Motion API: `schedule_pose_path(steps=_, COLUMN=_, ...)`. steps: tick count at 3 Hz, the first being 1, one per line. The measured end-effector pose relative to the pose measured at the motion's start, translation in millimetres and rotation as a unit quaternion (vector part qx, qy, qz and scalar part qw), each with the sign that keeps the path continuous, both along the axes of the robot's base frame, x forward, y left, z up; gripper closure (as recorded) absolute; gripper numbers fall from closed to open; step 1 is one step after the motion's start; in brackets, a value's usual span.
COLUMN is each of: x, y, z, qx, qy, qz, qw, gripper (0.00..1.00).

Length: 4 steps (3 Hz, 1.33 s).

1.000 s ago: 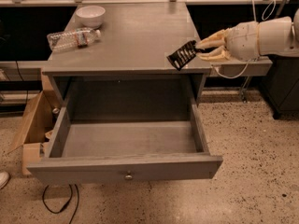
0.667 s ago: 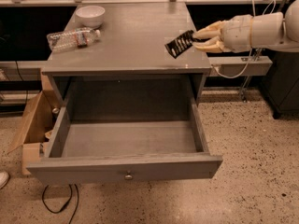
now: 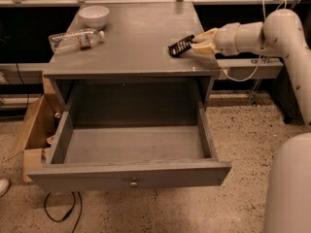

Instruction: Pick rxbar chocolate from top drawer and place on counter

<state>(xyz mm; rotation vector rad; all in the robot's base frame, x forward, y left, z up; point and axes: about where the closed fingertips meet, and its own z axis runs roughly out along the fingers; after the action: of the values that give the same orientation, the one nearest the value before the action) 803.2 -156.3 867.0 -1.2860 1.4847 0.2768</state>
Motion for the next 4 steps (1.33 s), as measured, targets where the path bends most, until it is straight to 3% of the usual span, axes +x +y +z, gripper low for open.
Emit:
schedule_pose_path(steps=1, x=17.9, y=5.4, z=-17.8, qx=0.006, qy=0.042, qz=-0.015, qw=0.999, gripper=0.73)
schedule_pose_path(steps=2, x=24.4, y=13.9, z=-25.1, qx=-0.012, qy=0.065, qz=-0.006, qw=0.9978, gripper=0.5)
schedule_pose_path(steps=4, x=21.9, y=28.8, z=-27.9, qx=-0.056, qy=0.084, qz=0.028, qw=0.9945, gripper=0.04)
